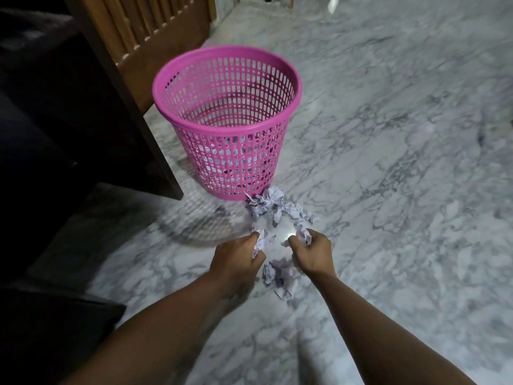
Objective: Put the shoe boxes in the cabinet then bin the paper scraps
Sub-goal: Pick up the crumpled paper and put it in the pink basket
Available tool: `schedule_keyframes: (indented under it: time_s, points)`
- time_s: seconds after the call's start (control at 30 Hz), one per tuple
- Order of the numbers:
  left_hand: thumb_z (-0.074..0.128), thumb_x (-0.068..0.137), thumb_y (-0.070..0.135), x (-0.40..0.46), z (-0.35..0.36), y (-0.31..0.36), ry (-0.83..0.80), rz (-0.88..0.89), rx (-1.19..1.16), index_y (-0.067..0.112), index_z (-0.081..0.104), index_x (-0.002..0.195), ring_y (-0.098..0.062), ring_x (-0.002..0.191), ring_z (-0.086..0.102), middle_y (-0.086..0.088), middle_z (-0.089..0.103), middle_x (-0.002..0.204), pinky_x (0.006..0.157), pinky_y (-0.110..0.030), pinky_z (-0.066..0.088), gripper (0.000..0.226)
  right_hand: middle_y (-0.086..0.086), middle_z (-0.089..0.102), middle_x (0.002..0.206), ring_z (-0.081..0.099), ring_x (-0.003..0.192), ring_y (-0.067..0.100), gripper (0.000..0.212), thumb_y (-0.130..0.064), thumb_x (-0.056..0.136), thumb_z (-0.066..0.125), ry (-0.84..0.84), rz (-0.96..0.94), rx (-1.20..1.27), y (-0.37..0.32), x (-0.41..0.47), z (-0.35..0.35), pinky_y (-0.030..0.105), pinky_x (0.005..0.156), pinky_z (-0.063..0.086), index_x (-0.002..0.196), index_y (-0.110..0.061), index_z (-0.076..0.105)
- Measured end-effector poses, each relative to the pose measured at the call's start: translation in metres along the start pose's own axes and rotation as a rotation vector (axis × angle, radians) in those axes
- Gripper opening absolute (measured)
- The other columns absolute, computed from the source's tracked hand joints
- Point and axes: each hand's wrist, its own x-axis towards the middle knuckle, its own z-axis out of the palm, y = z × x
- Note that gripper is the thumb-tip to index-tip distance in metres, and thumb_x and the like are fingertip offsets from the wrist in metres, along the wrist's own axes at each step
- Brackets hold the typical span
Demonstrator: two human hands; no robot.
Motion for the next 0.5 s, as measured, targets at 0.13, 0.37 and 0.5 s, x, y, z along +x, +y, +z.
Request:
schedule_keyframes:
  time_s: [0.13, 0.37, 0.5]
  points:
    - [0.048, 0.090, 0.042, 0.006, -0.022, 0.018, 0.067, -0.029, -0.076, 0.026, 0.054, 0.117, -0.029, 0.084, 0.067, 0.000, 0.071, 0.094, 0.073, -0.036, 0.054, 0.032, 0.018, 0.054, 0.044, 0.048, 0.038, 0.022, 0.027, -0.011, 0.081, 0.065, 0.057, -0.076, 0.176, -0.036, 0.000, -0.003, 0.033, 0.048, 0.042, 0.067, 0.011, 0.057]
    - [0.051, 0.085, 0.038, 0.057, -0.129, 0.048, 0.523, 0.086, -0.437, 0.012, 0.064, 0.100, -0.017, 0.069, 0.061, -0.001, 0.067, 0.086, 0.060, -0.028, 0.049, 0.033, 0.000, 0.057, 0.046, 0.055, 0.038, 0.012, 0.027, -0.004, 0.092, 0.062, 0.158, -0.543, 0.352, -0.177, -0.001, -0.025, 0.024, 0.041, 0.045, 0.068, 0.009, 0.056]
    - [0.053, 0.089, 0.025, 0.102, -0.208, 0.058, 0.886, 0.148, -0.625, 0.005, 0.062, 0.107, 0.007, 0.070, 0.057, 0.006, 0.062, 0.085, 0.065, -0.019, 0.047, 0.028, -0.001, 0.056, 0.062, 0.049, 0.057, 0.006, 0.019, -0.011, 0.088, 0.062, 0.270, -0.780, 0.452, -0.259, 0.028, -0.036, 0.023, 0.054, 0.041, 0.071, -0.012, 0.056]
